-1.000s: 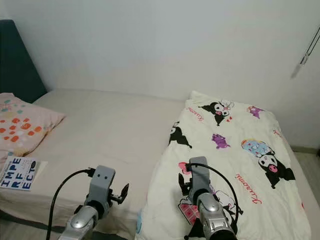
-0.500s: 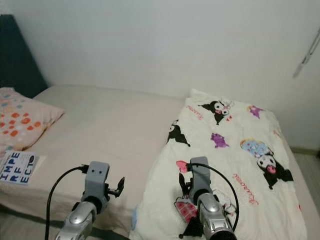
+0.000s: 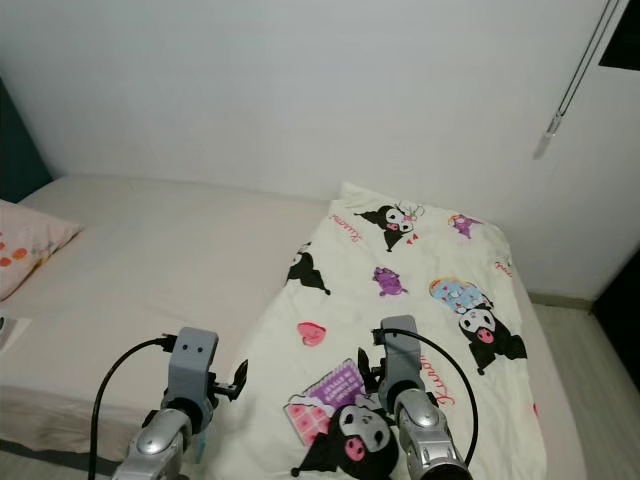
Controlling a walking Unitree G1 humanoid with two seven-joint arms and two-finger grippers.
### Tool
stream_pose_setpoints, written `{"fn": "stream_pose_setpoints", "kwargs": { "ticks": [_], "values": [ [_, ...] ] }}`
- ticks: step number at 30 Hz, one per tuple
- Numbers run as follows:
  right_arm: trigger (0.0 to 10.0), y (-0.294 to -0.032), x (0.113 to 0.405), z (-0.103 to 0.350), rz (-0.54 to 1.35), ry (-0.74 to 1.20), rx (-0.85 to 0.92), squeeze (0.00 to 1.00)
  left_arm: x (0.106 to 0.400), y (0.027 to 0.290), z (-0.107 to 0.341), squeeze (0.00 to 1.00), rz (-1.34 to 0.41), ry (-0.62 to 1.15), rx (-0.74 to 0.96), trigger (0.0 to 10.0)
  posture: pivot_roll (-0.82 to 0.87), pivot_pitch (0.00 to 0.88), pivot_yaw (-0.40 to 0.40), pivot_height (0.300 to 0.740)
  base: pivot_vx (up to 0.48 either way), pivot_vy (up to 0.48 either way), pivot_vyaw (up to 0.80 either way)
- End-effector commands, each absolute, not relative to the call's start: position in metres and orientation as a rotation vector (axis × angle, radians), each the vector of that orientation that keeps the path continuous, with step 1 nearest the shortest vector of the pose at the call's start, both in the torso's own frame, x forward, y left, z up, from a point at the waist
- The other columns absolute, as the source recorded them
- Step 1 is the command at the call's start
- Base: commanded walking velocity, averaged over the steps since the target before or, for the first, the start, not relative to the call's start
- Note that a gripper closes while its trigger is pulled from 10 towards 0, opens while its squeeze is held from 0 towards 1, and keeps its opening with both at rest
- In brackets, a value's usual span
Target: Clean up the room
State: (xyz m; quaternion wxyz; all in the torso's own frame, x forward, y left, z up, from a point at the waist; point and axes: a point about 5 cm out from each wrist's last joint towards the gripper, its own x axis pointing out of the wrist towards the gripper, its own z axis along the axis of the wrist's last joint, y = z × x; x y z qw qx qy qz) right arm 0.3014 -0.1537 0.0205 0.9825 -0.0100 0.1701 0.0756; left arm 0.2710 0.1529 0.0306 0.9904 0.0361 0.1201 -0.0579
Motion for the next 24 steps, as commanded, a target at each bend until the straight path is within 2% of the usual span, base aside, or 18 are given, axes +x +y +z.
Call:
{"fn": "stream_pose_setpoints", "kwargs": {
  "ticks": [1,24],
  "values": [
    [10.0,-0.1573,0.3005,0.0199,0.138,0.349,-0.007,0.00,0.2699,0.1520,0.0291,0.00,-0.123,0.251,0.079,10.0,-0.02,0.058,-0.056,0.740,0.000,-0.405,0.00],
    [10.0,-0.1568,0.2996,0.0195,0.151,0.358,-0.013,0.00,0.2681,0.1531,0.0281,0.00,-0.125,0.256,0.089,10.0,-0.02,0.066,-0.062,0.740,0.000,-0.408,0.00]
  ]
}}
